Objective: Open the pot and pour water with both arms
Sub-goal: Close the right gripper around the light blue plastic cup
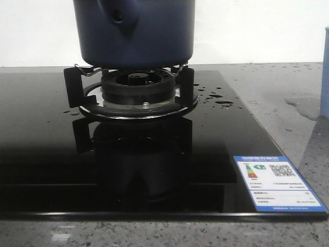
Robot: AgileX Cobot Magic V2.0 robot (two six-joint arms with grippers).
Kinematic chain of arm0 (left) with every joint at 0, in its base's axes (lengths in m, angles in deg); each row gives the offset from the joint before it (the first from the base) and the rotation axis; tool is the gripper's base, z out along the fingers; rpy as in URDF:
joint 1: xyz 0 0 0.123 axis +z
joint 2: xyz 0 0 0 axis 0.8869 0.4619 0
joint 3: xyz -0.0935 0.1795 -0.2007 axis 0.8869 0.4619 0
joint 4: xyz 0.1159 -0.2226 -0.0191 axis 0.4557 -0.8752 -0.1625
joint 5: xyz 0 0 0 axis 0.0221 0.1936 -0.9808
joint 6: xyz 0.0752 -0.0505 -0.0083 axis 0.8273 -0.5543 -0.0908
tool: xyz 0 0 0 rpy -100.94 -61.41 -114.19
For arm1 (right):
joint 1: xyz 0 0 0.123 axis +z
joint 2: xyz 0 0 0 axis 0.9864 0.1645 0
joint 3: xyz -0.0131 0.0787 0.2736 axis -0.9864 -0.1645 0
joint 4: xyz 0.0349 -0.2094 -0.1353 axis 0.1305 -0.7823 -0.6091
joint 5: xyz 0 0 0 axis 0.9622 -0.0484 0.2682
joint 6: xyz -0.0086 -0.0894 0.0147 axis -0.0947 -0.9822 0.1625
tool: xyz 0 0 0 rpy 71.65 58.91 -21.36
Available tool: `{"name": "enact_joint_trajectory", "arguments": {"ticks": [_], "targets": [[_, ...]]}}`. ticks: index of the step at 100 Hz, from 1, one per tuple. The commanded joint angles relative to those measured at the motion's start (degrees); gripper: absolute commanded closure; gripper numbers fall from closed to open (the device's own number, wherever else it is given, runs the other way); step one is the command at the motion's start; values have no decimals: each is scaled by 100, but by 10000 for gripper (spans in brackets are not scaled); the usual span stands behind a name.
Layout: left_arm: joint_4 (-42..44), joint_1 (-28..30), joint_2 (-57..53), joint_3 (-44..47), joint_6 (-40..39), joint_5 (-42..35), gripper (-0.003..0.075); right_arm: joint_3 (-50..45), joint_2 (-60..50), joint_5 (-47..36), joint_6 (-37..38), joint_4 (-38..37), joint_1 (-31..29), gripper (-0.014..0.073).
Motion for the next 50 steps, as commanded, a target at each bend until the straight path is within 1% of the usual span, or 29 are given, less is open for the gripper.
{"name": "enact_joint_trajectory", "arguments": {"ticks": [1,12,31,50], "targets": [[-663,5,-150,-178,-53,30,469,131,314,-564,-51,101,181,-52],[-688,5,-150,-178,-53,43,469,131,778,-687,-51,101,290,-52],[-695,5,-150,-178,-53,78,469,131,1340,-1425,45,101,296,-52],[-695,5,-150,-178,-43,78,469,143,1708,-1507,399,-10,365,-52]]}}
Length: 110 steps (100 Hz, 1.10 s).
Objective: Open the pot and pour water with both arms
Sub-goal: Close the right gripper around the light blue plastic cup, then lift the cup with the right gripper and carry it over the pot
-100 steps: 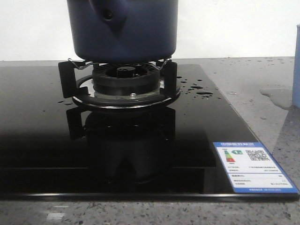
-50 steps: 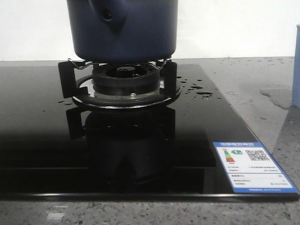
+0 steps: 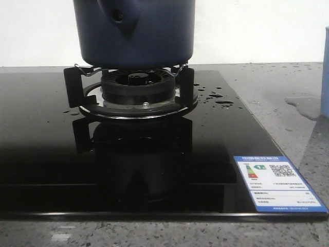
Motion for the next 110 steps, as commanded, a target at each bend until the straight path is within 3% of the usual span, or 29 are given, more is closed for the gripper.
{"name": "enact_joint_trajectory", "arguments": {"ticks": [1,36,50,68,79,98,110], "targets": [[-634,5,-150,-178,-43,45,469,153,153,-402,194,-144,86,-52],[-634,5,-150,-178,-8,45,470,153,703,-1697,436,-229,1000,-52],[-634,5,-150,-178,-8,45,470,153,1147,-2168,827,-390,1018,-52],[-647,5,-150,-178,-8,101,470,153,1645,-2585,1819,-1392,1018,-52],[-647,5,-150,-178,-8,123,470,153,1956,-2892,2254,-1541,1018,-52],[-647,5,-150,-178,-8,137,470,162,2312,-3212,2374,-1625,1018,-49],[-647,5,-150,-178,-8,137,470,162,2353,-3212,2374,-1730,1018,28]]}}
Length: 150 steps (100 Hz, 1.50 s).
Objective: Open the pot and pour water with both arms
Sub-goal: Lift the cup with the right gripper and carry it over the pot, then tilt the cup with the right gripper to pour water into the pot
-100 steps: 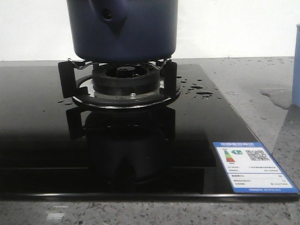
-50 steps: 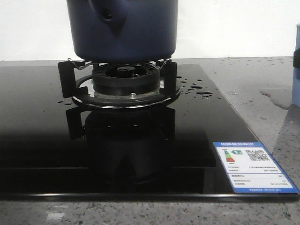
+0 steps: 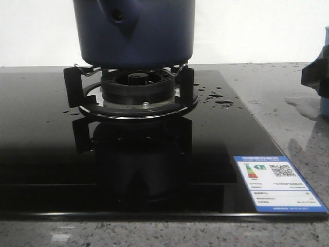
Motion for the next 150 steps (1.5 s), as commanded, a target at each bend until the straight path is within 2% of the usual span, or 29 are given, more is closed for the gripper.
{"name": "enact_joint_trajectory", "arguments": {"ticks": [1,16,30,40,58,84,99,110,134,150], "targets": [[-635,5,-150,-178,-8,60,470,162,-53,-497,32,-257,9,36],[-635,5,-150,-178,-8,60,470,162,-53,-620,32,-441,9,246],[-635,5,-150,-178,-8,60,470,162,-53,-746,32,-580,9,331],[-635,5,-150,-178,-8,60,470,162,-148,-808,32,-745,9,337],[-638,5,-150,-178,-8,60,470,508,-525,-538,35,-1618,9,337],[-672,5,-150,-178,-8,50,470,2123,-672,1047,35,-2427,9,337],[-804,5,-150,-178,-8,50,470,3168,-430,1980,35,-2719,86,337],[-843,5,-150,-178,-8,2,470,3840,-164,2444,35,-3221,256,337],[-843,5,-150,-178,-8,-81,470,4876,495,2982,35,-4282,538,337],[-866,5,-150,-178,-8,-94,470,5344,865,3025,35,-4976,549,337]]}}
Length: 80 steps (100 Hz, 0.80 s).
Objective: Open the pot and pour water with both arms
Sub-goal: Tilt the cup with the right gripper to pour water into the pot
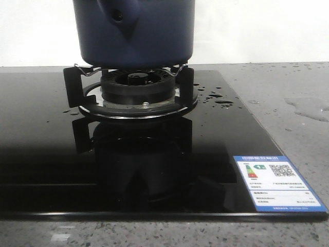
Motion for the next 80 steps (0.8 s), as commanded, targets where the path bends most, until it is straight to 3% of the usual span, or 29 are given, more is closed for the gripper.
{"name": "enact_joint_trajectory", "arguments": {"ticks": [1,80], "targets": [[-644,5,-150,-178,-8,-11,470,477,-9,-526,3,-469,1,337],[-649,5,-150,-178,-8,-23,470,984,712,-518,3,-2785,24,337]]}}
